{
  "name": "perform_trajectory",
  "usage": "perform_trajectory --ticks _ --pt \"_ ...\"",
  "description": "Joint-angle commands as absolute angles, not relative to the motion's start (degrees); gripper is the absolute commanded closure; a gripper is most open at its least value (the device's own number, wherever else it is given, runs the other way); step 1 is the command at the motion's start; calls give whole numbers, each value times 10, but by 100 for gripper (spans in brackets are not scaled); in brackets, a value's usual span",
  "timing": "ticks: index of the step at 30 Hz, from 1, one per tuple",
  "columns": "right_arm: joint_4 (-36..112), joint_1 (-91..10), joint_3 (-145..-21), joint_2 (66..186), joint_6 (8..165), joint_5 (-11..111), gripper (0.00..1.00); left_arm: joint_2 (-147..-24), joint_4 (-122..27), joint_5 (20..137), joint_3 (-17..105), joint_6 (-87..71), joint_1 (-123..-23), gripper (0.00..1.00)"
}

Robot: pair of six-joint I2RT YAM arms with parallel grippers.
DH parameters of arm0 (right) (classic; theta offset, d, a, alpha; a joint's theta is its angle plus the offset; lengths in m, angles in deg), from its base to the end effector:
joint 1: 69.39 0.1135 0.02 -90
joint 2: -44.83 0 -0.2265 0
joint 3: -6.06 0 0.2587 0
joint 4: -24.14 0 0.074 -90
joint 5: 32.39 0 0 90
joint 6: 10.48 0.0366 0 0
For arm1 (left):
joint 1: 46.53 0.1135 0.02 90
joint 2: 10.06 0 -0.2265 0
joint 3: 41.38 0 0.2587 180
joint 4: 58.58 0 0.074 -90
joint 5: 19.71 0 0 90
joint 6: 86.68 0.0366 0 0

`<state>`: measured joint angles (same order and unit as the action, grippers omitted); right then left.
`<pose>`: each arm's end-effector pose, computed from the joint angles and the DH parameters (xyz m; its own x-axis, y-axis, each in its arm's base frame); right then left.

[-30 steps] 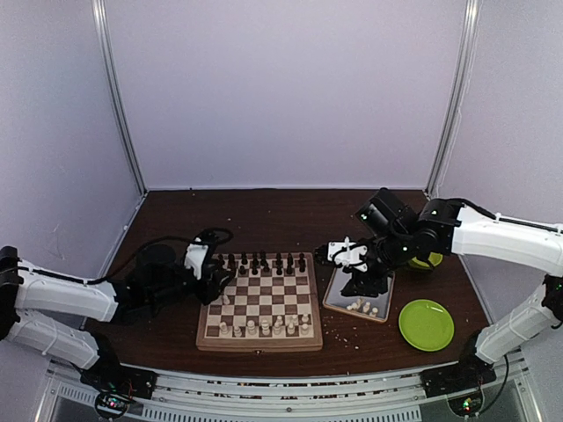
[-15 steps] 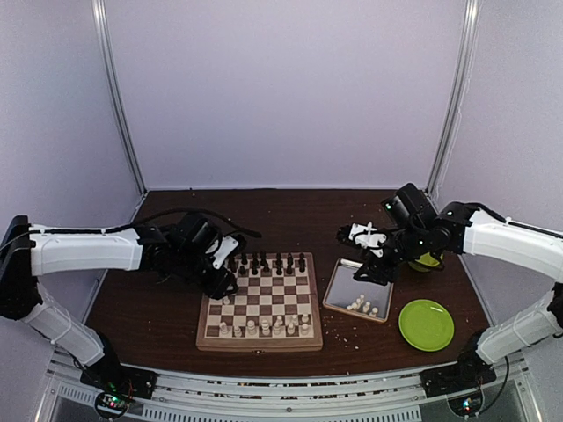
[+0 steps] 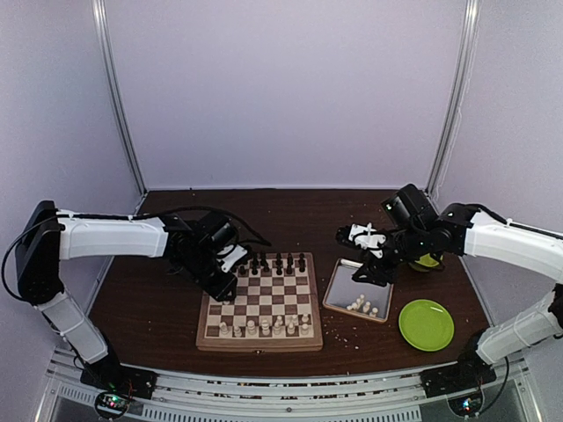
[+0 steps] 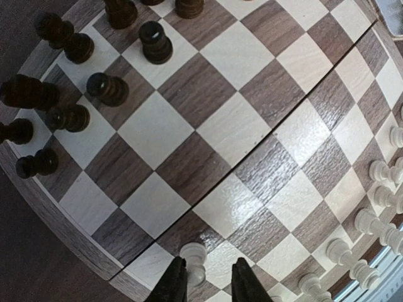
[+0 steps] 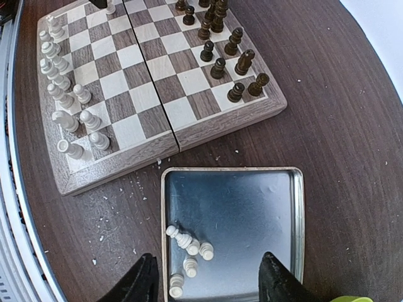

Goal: Set up the chess pieces on the board
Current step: Pick up the pawn from the chessboard, then place the pawn on e2.

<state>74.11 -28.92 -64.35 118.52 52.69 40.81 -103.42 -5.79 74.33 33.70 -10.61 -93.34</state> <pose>0.2061 0.1897 0.2287 -0.2041 -0.7421 -0.6384 -0.9470 0.3150 -0.0634 0.2136 -0.2313 0.1539 -0.8072 0.5090 -0.2988 0.5652 0.8125 -0.1428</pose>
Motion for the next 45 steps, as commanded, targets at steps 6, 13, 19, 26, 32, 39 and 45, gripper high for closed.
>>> perform_trajectory --ticks 6,13,19,26,32,39,45 --pt "739 -290 -640 1178 523 394 46 -1048 -34 749 353 -93 -929 78" --pt "742 -290 -642 1178 522 395 46 -1061 -17 740 363 -84 -930 80" --pt "740 -290 -640 1171 522 400 46 -1062 -4 746 394 -78 -947 89" --pt "739 -291 -639 1170 520 405 46 -1097 -5 804 466 -64 -1013 91" --pt "739 -291 -639 1165 522 406 46 -1128 -4 834 495 -58 -1037 92" --pt "740 -293 -638 1163 520 406 46 -1144 -4 830 491 -56 -1039 92" --pt "740 -293 -637 1163 519 406 46 -1164 -11 838 496 -52 -1042 92"
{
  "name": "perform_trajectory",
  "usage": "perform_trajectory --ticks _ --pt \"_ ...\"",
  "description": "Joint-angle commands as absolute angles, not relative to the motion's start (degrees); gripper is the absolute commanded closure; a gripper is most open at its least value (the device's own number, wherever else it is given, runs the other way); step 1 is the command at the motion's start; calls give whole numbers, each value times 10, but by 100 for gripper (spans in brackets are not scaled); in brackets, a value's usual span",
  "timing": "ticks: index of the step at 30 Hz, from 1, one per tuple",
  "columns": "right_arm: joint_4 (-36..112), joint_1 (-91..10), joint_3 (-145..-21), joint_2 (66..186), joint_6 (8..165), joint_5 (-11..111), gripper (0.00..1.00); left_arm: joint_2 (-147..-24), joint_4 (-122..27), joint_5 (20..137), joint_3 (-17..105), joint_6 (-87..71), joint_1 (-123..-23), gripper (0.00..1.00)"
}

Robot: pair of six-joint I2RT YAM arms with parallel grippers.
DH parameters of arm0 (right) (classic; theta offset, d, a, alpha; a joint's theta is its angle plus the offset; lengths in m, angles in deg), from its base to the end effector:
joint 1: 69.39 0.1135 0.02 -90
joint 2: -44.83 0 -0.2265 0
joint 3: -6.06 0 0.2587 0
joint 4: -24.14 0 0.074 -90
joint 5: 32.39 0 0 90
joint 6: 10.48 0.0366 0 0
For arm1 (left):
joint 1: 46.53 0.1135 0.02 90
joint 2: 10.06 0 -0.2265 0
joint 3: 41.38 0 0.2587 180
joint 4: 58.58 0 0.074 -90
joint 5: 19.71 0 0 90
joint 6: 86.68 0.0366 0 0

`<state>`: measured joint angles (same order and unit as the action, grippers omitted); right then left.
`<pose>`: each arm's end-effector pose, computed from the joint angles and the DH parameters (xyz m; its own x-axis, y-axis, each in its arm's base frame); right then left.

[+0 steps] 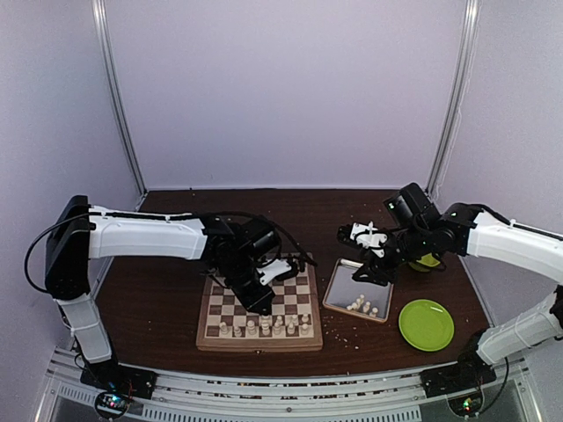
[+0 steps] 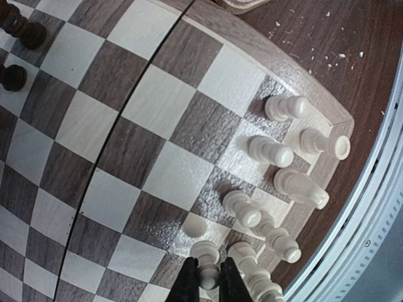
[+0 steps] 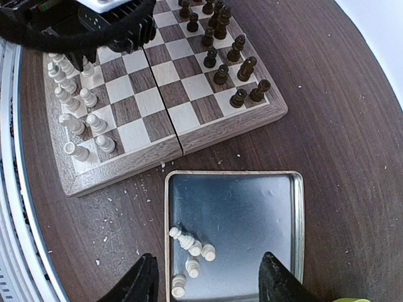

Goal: Set up the chess pieces on the board
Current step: Place the pawn on e2.

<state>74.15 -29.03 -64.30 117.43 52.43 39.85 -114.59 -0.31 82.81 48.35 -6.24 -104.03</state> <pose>0.2042 0.1882 0.2335 -0.1907 -0.7313 -0.6549 -0.9501 0.3052 -0.0641 0.1861 -0.3070 0.1617 -0.6492 0.7174 -0.2527 0.7600 0.5987 -0.2529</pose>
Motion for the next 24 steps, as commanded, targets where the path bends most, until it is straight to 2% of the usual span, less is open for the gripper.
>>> perform_trajectory --ticks 1,7,13,21,24 --pt "740 -293 -637 1163 518 406 46 -1166 -12 839 495 -52 -1042 92" --pt "740 -293 -636 1164 517 407 46 -1177 -13 837 498 -49 -1043 91" --pt "742 -294 -636 1165 517 406 46 -1179 -12 832 499 -50 -1043 77" --pt "748 -297 -644 1155 524 407 46 -1137 23 779 538 -37 -1042 65" --pt "768 -314 -657 1144 519 412 46 -1112 42 747 570 -24 -1033 64"
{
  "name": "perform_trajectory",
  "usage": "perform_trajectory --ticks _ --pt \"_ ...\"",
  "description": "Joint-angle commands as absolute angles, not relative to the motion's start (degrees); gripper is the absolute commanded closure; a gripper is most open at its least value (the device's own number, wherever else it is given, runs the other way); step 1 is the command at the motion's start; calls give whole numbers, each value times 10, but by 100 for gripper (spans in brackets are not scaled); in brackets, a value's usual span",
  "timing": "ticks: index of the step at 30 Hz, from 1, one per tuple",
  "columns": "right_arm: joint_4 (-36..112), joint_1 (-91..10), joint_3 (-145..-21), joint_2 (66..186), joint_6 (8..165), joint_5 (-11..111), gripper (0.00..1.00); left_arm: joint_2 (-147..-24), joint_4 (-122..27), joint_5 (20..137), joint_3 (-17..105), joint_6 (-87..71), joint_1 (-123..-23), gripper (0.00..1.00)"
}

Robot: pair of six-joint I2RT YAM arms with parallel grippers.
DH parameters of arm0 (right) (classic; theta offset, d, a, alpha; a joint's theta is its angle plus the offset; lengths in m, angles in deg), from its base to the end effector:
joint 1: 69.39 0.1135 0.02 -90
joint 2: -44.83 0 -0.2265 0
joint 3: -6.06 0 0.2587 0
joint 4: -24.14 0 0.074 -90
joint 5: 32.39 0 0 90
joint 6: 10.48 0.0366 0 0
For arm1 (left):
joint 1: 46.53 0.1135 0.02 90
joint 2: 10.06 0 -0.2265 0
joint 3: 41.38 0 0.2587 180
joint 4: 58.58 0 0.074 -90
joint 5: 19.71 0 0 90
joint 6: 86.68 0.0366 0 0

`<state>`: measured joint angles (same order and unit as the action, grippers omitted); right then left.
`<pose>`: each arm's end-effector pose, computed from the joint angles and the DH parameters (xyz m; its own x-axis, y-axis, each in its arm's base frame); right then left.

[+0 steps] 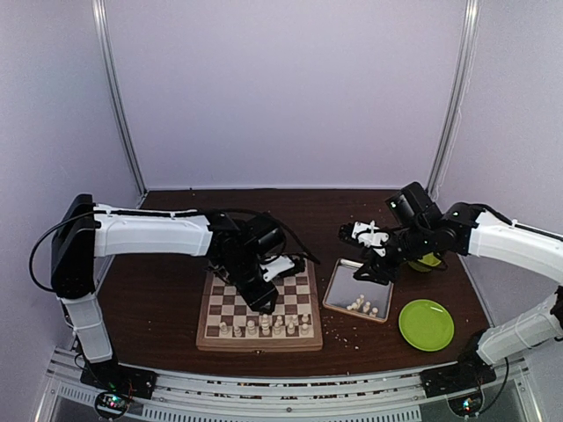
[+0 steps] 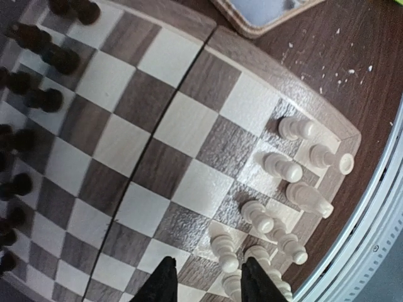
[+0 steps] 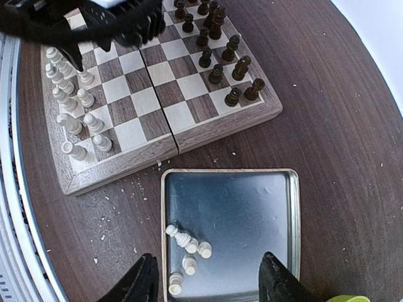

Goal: Set up the chess pieces on the board
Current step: Place the pawn on e2, then pick up the pawn from the storage box.

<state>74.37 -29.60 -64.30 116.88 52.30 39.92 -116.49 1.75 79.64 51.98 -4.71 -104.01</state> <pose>0.2049 0.1851 0.2356 -0.1931 -0.7280 -0.6579 -0.9469 0.3139 -0.0694 0.1926 -0.3131 0.1667 -0.6298 0.7315 -0.2611 0.7766 0.5994 -0.1941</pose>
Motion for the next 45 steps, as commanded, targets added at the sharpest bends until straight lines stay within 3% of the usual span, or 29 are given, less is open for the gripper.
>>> perform_trajectory --ticks 1,10,17,22,45 --pt "779 -322 -663 1144 515 412 46 -1103 45 737 583 -19 -1029 63" --pt "887 -348 -676 1237 463 447 57 -1043 -69 623 666 55 -991 60" --pt "880 -347 -708 1338 478 462 70 -948 -349 749 486 77 -937 61" --pt "894 -343 -737 1386 474 451 73 -930 -341 720 440 83 -933 61" --pt "877 -327 -753 1456 482 436 79 -938 -309 738 466 79 -935 60"
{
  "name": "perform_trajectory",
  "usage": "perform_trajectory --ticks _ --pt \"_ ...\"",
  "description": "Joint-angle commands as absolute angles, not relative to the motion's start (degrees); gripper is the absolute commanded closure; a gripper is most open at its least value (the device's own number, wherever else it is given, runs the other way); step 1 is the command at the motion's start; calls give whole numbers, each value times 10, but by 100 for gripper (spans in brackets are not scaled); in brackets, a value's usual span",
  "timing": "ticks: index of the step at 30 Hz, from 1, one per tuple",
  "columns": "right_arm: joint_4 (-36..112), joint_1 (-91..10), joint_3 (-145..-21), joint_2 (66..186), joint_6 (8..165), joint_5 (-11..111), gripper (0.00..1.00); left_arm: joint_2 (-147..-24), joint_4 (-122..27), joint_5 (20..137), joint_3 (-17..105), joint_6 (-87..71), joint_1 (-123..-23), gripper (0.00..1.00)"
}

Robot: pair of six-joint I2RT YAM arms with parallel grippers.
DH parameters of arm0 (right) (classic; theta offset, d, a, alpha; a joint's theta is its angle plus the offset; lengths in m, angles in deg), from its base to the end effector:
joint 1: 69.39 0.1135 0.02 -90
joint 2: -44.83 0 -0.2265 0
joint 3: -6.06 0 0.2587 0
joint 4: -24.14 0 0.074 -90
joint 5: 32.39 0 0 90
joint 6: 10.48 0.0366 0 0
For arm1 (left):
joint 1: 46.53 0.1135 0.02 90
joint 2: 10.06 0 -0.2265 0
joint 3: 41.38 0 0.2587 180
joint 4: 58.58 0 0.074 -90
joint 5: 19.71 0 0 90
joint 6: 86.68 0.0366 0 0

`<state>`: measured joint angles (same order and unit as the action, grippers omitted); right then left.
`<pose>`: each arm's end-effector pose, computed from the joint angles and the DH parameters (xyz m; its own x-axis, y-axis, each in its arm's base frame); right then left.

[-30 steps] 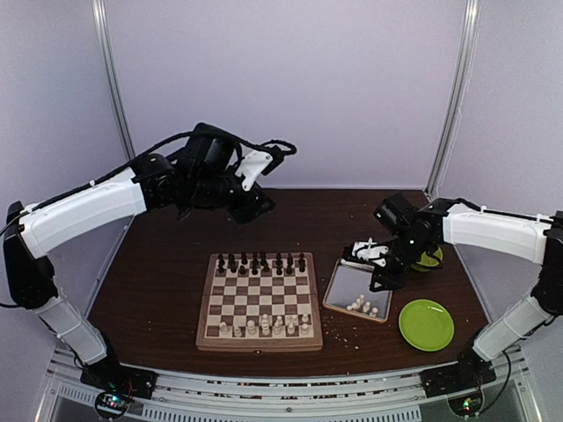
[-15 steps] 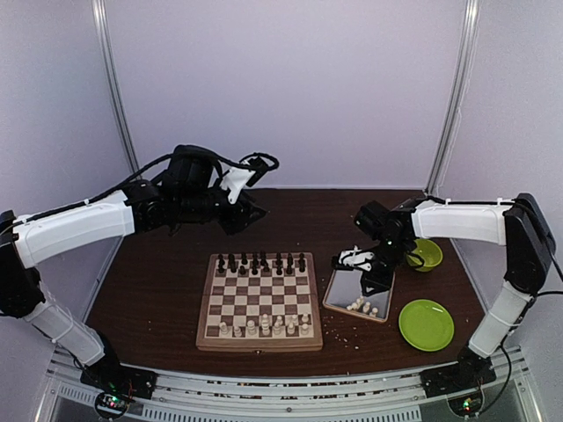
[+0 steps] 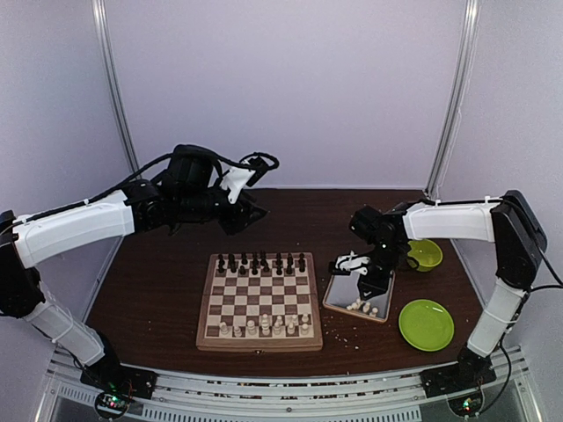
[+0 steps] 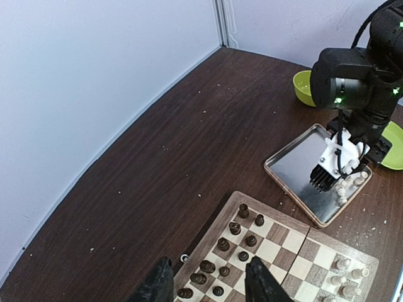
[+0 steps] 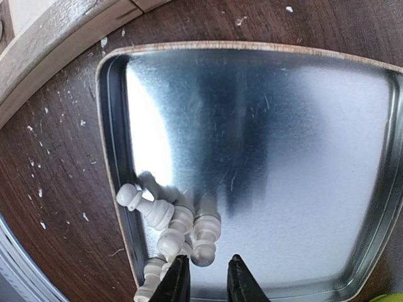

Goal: Set up the chess pieces on the board
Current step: Pick up the pawn from the storage box.

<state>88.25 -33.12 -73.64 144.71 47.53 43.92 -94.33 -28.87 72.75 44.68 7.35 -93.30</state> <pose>0.2469 0.1919 0.1384 -0.3658 -0.9069 -0.2091 -0.9286 0.3407 0.1470 0.2411 -0.2588 0.2952 -0.2669 0.3865 -0.8828 0.7746 0.6311 0.0421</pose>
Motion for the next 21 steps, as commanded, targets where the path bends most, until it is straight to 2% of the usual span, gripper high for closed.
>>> perform_trajectory --ticks 1,9,16,21 --pt "875 -327 -754 1459 483 437 79 -938 -308 737 466 79 -935 60" --pt "872 -326 -761 1476 483 438 80 -943 -305 740 468 78 -935 60" --pt "874 -326 -771 1482 482 433 92 -945 -302 742 470 78 -935 60" --pt "858 -326 -776 1474 493 465 95 -946 -299 744 472 78 -935 59"
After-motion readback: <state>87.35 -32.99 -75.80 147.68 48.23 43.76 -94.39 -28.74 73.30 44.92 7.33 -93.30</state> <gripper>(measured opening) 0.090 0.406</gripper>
